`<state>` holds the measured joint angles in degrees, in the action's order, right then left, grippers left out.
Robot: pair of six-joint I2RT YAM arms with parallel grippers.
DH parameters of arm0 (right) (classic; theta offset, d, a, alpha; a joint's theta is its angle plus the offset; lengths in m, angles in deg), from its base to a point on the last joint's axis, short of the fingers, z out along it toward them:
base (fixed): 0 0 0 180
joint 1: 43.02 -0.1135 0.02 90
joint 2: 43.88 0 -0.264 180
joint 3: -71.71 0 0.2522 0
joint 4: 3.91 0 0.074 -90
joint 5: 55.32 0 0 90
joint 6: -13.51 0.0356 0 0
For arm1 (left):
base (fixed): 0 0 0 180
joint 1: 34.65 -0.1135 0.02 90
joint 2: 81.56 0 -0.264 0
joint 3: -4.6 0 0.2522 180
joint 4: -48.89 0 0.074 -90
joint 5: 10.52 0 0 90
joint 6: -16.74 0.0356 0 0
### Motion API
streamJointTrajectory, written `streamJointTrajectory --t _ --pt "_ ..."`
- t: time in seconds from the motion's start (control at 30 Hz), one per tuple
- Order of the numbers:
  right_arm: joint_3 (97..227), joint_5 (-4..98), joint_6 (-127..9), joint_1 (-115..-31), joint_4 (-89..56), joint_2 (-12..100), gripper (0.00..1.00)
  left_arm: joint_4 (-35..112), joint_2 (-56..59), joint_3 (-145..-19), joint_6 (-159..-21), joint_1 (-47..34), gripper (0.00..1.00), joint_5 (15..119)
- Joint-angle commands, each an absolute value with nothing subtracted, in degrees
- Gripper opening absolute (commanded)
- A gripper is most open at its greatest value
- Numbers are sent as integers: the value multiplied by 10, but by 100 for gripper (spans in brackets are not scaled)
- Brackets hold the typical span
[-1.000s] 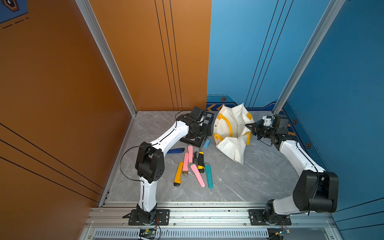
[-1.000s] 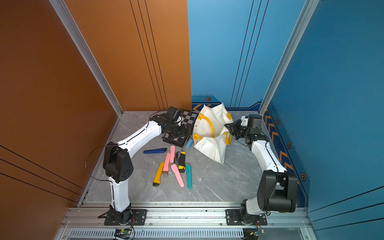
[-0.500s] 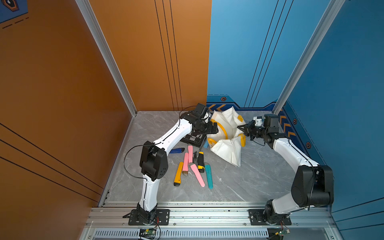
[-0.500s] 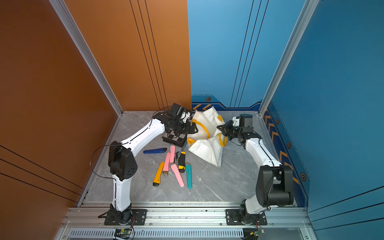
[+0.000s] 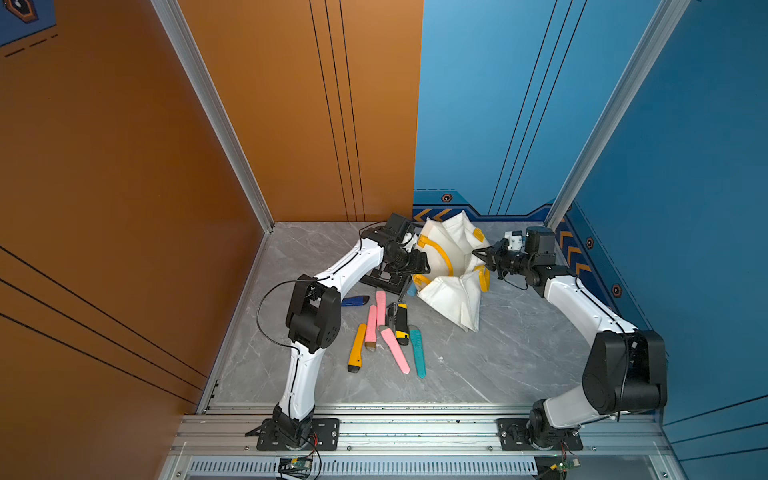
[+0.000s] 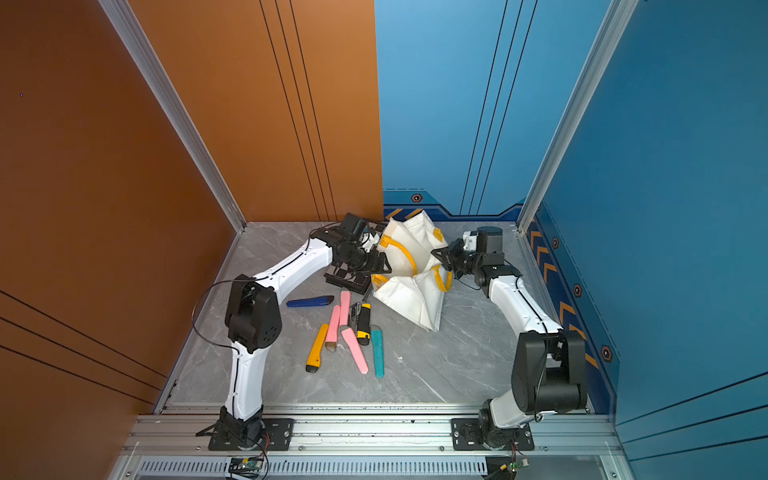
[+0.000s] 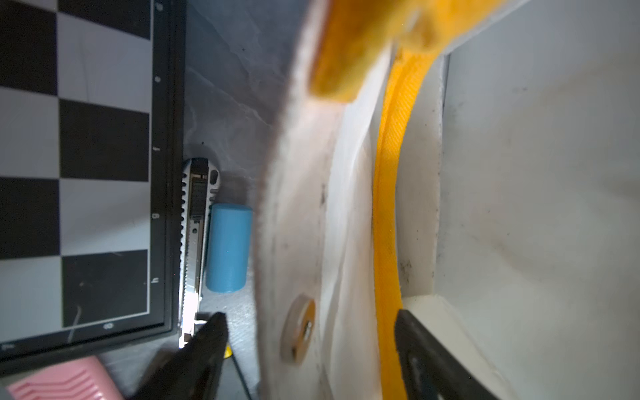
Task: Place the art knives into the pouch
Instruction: Open the pouch at the center of the board.
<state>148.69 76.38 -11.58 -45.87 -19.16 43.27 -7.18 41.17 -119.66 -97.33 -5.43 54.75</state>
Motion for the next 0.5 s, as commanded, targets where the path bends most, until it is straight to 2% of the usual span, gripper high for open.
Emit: streamJointTrajectory --t 0.0,0.1,0.17,0.3,0.47 --pt "1507 760 -86 -466 -115 441 0 -79 434 -1234 -950 -34 48 490" --pt "1523 757 -94 -462 -131 445 0 -79 446 -1257 -952 -26 20 499" --pt "1557 737 -154 -452 -224 440 0 -80 436 -1256 -946 -27 0 526" --pt "1653 647 -305 -430 -463 427 0 -88 370 -1218 -934 -52 0 660" --pt "1712 539 -386 -409 -602 412 0 -91 257 -1169 -878 -77 0 829"
